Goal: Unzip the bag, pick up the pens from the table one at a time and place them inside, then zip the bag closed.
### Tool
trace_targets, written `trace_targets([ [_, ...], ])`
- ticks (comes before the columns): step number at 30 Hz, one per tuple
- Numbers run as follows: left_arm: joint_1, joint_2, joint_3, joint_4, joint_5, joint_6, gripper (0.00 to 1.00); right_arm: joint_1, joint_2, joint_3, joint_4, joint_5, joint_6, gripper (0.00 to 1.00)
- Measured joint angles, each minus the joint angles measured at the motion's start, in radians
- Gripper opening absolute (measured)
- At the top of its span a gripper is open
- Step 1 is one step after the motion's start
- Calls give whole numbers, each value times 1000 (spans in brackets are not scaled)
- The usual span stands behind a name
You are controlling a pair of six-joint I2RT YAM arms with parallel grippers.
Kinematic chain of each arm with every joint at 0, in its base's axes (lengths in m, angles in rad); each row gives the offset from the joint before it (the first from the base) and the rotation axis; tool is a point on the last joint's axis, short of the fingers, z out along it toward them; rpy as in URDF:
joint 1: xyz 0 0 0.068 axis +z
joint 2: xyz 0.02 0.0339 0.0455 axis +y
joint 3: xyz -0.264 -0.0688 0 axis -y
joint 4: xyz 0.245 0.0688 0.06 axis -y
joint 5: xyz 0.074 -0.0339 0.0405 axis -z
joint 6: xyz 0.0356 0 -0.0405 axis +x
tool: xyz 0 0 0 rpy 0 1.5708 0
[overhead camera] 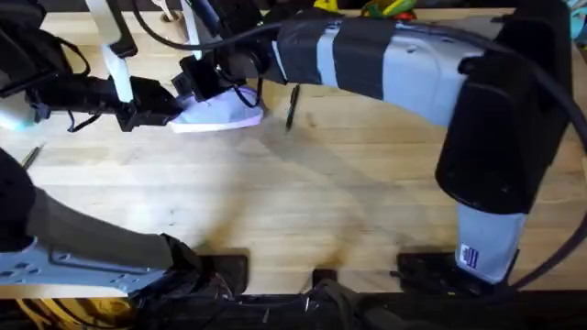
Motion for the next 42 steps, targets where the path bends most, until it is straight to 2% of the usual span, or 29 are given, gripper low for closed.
trace_targets([
  [8, 19, 0, 3, 5, -16, 0, 42, 17, 26, 0, 96, -26, 19, 31],
  [9, 19, 0, 4, 4, -17, 0, 42, 17, 26, 0, 97, -37, 23, 65],
  [11, 13, 0, 4, 1, -12, 0, 42, 31, 24, 14, 127, -138, 24, 283],
  [12, 13, 0, 4, 0, -13, 1, 42, 20, 18, 17, 105, -152, 1, 510],
  [13, 12, 0, 4, 0, -13, 0, 42, 12, 14, 17, 90, -157, -9, 600],
  [15, 12, 0, 4, 0, -13, 0, 42, -11, 1, 17, 47, -164, -41, 892],
  [16, 12, 0, 4, 0, -13, 0, 42, -23, -7, 17, 26, -167, -59, 967],
  [23, 12, 0, 4, 0, -13, 0, 42, -123, -82, 30, -117, -174, -147, 994],
  [24, 12, 0, 4, 0, -12, 0, 42, -134, -89, 35, -136, -174, -168, 994],
  [25, 12, 0, 4, 0, -12, 5, 97, -143, -97, 39, -161, -174, -195, 994],
  [26, 11, 0, 4, 0, -8, 4, 207, -147, -104, 41, -179, -174, -218, 994],
  [31, 2, 0, 4, -1, 13, 1, 948, -147, -130, 47, -258, -174, -367, 995],
  [33, 2, 0, 4, -1, 15, 1, 989, -146, -132, 48, -265, -176, -414, 993],
  [34, 2, 0, 4, -1, 17, 1, 992, -145, -132, 48, -266, -182, -441, 908],
  [40, 3, 0, 6, -10, 23, 1, 993, -144, -132, 49, -270, -216, -527, 90],
  [42, 5, -5, 14, -38, 24, 1, 993, -145, -132, 49, -276, -226, -541, 37],
])
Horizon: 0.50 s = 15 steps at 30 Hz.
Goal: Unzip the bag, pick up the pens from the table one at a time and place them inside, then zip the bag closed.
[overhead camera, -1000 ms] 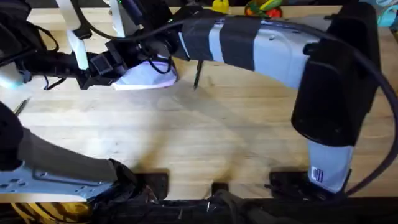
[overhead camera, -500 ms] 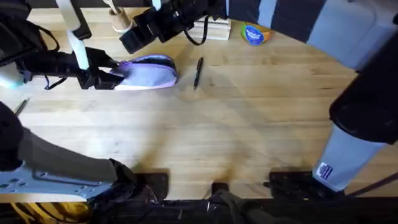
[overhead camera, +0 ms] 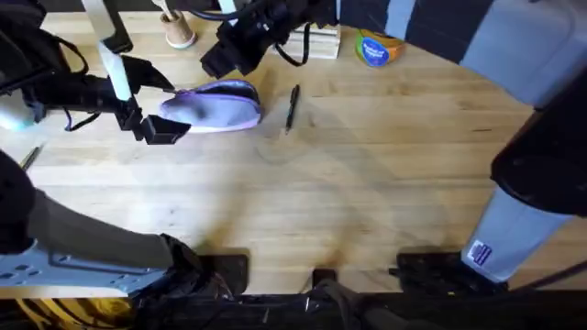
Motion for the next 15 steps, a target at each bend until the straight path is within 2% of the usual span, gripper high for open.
trace_targets([
  [5, 24, -67, 64, -63, 1, 0, 994, -3, 0, 0, -9, -5, -58, 31],
  [11, 71, -176, 122, -103, 7, 0, 993, -2, 23, 1, -16, -8, -274, 29],
  [15, 102, -195, 122, -144, 9, 1, 993, -2, 63, 2, -19, -8, -379, 30],
])
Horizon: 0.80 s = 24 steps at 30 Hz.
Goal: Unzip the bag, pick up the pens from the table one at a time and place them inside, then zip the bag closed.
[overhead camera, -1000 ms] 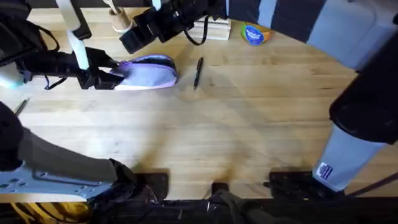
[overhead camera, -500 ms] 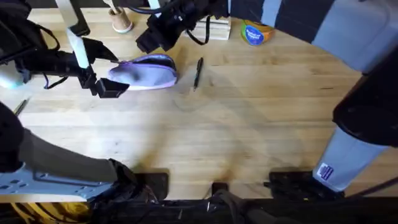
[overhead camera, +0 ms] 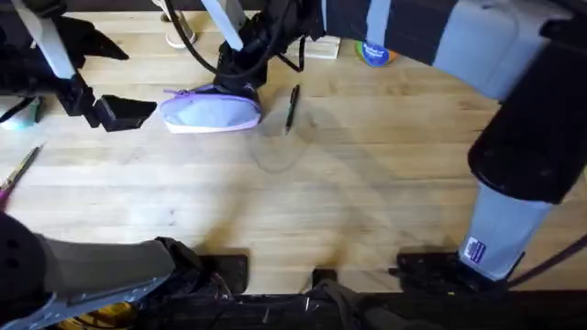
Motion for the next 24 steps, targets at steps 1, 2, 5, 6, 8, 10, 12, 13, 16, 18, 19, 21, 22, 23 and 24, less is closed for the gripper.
trace_targets([
  [1, 9, 2, 0, -14, 0, 0, 993, 0, 8, 0, -2, 0, -14, 30],
  [2, 15, 2, 0, -24, 0, 0, 993, 0, 14, 0, -4, 0, -27, 30],
  [5, 25, 2, 0, -43, 0, 0, 993, 0, 20, 0, -3, 0, -49, 30],
  [6, 25, 2, 0, -44, 1, 0, 993, 0, 21, 0, -1, 0, -54, 30],
  [8, 25, 2, 0, -44, 3, 0, 993, 0, 23, 0, 7, 0, -60, 30],
  [10, 25, 2, 0, -45, 3, 0, 993, 0, 31, 0, 17, 0, -66, 30],
  [12, 25, 2, 0, -49, 3, 0, 993, 0, 43, 0, 26, 0, -71, 30],
  [13, 25, 2, 0, -50, 3, 0, 993, 0, 49, 0, 33, 0, -72, 30],
  [16, 25, 2, 0, -51, 3, 0, 993, 0, 69, 0, 51, 0, -75, 30],
  [18, 25, 2, 0, -51, 3, 0, 993, 0, 75, 0, 66, 0, -75, 30],
  [19, 25, 2, 0, -51, 3, 0, 993, 0, 75, 0, 76, 0, -75, 30],
  [21, 25, 2, 0, -51, 3, 0, 993, 0, 76, 0, 99, 0, -75, 29],
  [22, 25, 2, 0, -51, 3, 0, 993, 0, 76, 0, 106, 0, -75, 30],
  [23, 25, 2, 0, -51, 3, 0, 993, 0, 77, 0, 114, 0, -75, 30],
  [24, 25, 2, 0, -51, 3, 0, 993, 0, 79, 0, 120, 0, -75, 30],
])
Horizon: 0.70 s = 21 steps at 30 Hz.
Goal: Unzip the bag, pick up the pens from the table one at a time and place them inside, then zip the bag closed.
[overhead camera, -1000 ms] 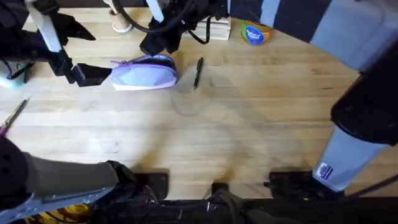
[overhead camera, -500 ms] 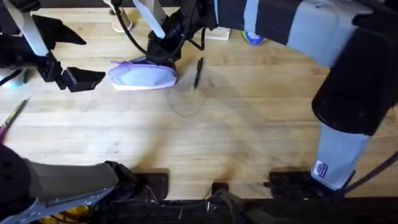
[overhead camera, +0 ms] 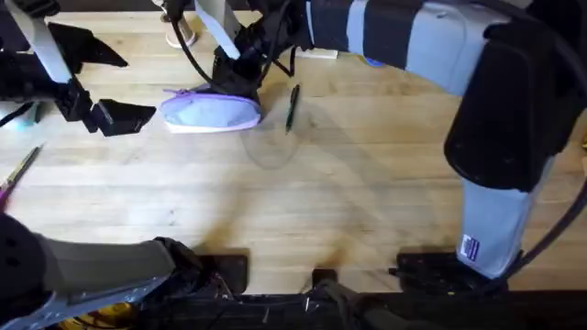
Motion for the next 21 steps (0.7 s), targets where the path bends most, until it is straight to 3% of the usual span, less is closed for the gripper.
trace_targets([
  [21, 0, 0, 0, 0, 0, 0, 993, 42, 95, 8, 9, 0, 40, 31],
])
